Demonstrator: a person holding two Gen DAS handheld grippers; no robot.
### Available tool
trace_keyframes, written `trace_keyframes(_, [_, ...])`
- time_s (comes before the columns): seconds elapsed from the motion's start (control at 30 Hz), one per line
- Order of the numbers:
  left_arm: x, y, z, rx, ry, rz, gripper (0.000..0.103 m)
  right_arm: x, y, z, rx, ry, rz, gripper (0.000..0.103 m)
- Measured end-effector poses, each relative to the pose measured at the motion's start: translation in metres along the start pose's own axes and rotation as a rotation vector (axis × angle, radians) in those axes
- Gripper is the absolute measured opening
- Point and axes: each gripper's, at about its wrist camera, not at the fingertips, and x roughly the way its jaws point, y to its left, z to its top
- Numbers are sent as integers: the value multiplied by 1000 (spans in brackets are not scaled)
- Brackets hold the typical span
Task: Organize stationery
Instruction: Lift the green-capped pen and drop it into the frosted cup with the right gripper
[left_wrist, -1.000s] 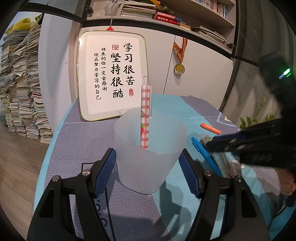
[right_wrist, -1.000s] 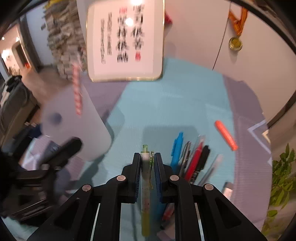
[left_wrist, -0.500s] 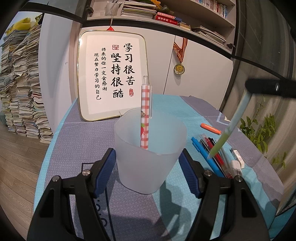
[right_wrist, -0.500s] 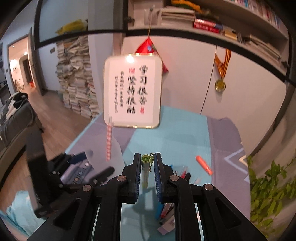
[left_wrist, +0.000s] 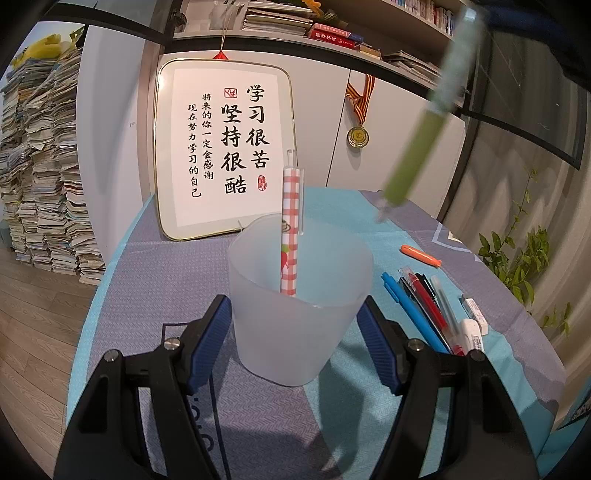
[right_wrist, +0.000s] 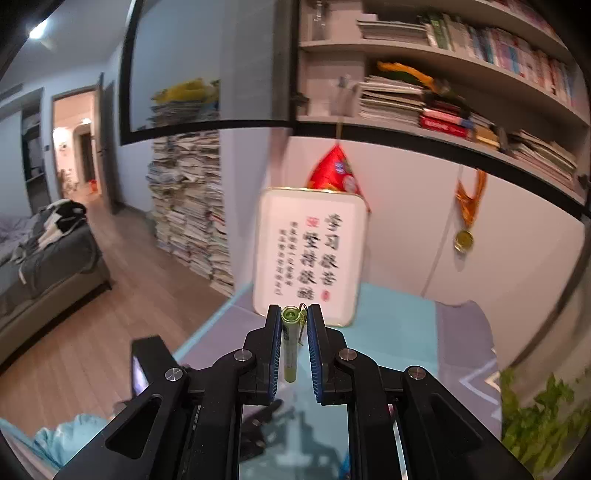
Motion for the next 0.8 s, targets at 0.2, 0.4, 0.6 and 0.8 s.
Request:
trace_keyframes(0.2, [0, 0, 0, 0, 0, 0, 70, 32, 4, -5, 15, 76, 34, 15])
trace_keyframes(0.4, [0, 0, 0, 0, 0, 0, 70, 44, 1, -12, 33, 117, 47, 15])
trace_keyframes(0.6, [0, 0, 0, 0, 0, 0, 70, 53, 0, -17, 46, 155, 54, 15])
trace_keyframes(0.8, [0, 0, 0, 0, 0, 0, 70, 66, -6, -23, 75, 201, 54, 15])
